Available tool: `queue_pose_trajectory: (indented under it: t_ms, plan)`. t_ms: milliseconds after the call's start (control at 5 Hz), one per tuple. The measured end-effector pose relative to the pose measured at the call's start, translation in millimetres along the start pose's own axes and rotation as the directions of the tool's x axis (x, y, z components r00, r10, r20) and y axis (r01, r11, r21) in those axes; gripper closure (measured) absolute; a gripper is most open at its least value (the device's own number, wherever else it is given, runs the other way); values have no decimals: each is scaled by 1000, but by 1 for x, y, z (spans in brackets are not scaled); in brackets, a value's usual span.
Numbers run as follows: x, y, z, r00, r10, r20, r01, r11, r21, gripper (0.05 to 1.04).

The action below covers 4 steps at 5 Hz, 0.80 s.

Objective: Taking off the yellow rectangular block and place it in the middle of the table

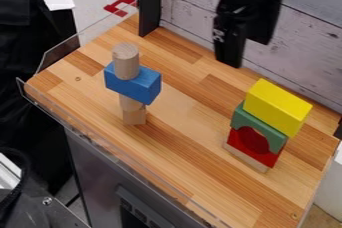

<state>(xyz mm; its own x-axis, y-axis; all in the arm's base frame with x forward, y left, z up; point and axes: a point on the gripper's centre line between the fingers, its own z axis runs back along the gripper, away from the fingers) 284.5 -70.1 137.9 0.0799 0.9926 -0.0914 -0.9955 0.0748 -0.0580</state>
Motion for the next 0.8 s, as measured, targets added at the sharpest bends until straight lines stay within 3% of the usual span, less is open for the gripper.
queue_pose_trajectory:
  t_ms: [200,400,600,800]
  plan:
    - [-12,4,-8,999,8,-33,-8,1000,5,84]
    - [-17,1,-25,998,25,-60,-23,999,45,84]
    - [-21,0,-37,998,20,-66,-14,996,86,84]
    - [-25,-2,-40,997,13,-70,-6,995,97,84]
